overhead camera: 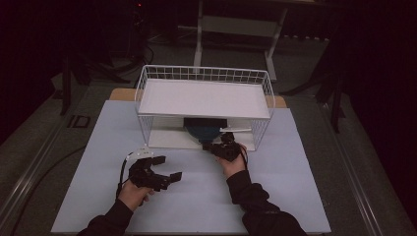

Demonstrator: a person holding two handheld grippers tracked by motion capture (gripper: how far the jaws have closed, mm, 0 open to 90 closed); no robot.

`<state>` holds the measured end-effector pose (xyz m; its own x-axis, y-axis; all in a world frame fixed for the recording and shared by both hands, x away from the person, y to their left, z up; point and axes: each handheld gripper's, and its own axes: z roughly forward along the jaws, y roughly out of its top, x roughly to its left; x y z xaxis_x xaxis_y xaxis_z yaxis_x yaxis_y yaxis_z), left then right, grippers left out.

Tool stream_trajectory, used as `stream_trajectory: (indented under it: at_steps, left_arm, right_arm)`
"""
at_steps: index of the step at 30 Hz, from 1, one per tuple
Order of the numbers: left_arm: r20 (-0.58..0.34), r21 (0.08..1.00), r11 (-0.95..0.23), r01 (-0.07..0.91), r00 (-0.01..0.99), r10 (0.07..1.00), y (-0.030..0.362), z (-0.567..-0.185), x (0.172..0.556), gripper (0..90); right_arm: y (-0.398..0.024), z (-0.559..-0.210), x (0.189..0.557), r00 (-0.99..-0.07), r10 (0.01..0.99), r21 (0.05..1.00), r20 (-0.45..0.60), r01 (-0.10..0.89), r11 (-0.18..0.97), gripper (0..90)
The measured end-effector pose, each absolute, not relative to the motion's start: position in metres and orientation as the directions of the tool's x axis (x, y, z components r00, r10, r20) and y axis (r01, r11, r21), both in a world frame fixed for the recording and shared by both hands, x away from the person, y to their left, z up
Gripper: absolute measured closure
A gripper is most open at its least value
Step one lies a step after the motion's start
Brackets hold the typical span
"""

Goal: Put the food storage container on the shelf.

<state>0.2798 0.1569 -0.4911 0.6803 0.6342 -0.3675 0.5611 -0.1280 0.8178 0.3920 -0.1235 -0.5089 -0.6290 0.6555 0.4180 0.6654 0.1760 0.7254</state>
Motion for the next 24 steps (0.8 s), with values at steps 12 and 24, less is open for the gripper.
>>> stream_trajectory:
  at_steps: [12,24]
  left_arm:
    - [-0.364,0.828,-0.135,0.544,0.705,0.609,0.155,-0.487,0.276,0.4]
    - [-0.34,0.839,-0.158,0.521,0.728,0.595,0.151,-0.482,0.27,0.4]
  right_arm:
    - [-0.124,-0.506,0.368,-0.671,0.613,0.766,0.416,0.622,0.161,44.2]
    - [-0.139,-0.501,0.346,-0.729,0.563,0.812,0.389,0.56,0.164,14.9]
